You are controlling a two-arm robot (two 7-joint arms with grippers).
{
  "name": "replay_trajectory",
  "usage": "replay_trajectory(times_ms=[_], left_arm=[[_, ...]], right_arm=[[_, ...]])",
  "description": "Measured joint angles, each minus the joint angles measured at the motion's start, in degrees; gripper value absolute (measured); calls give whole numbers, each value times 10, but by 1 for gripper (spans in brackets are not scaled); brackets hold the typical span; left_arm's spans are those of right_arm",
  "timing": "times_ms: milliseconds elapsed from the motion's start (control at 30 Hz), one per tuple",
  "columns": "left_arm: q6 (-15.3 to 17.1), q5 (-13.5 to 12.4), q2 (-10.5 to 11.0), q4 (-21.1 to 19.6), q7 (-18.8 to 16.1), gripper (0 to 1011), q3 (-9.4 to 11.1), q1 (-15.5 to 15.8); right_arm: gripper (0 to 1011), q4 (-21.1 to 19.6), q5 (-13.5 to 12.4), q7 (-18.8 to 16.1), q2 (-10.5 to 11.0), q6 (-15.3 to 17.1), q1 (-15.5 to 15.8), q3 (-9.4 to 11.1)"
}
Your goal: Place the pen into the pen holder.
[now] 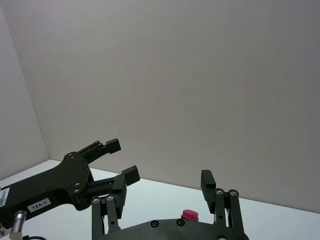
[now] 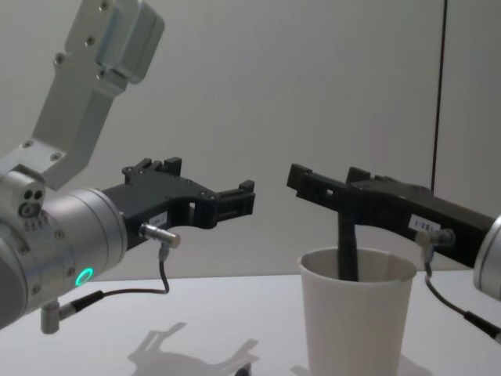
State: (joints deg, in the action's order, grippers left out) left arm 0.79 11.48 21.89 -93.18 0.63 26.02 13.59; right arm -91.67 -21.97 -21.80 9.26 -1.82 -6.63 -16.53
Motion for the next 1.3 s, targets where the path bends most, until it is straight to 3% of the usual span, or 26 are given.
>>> replay_trajectory(times_ms=[167, 500, 933, 1167, 1300], left_arm=[[0, 0, 0, 0, 0, 1001, 0, 0], [0, 0, 0, 0, 0, 1001, 0, 0], [0, 0, 0, 0, 0, 1001, 0, 0], [0, 0, 0, 0, 0, 1001, 0, 0], [0, 0, 0, 0, 0, 1001, 0, 0]], right_arm=[[1001, -4, 0, 1, 2, 1, 1, 1], [1001, -73, 1, 19, 28, 9, 17, 15], [1001, -202, -38, 85, 111, 40, 65, 77], [1001, -200, -35, 91, 114, 41, 67, 77], [1002, -181, -19, 108, 111, 40, 68, 70]])
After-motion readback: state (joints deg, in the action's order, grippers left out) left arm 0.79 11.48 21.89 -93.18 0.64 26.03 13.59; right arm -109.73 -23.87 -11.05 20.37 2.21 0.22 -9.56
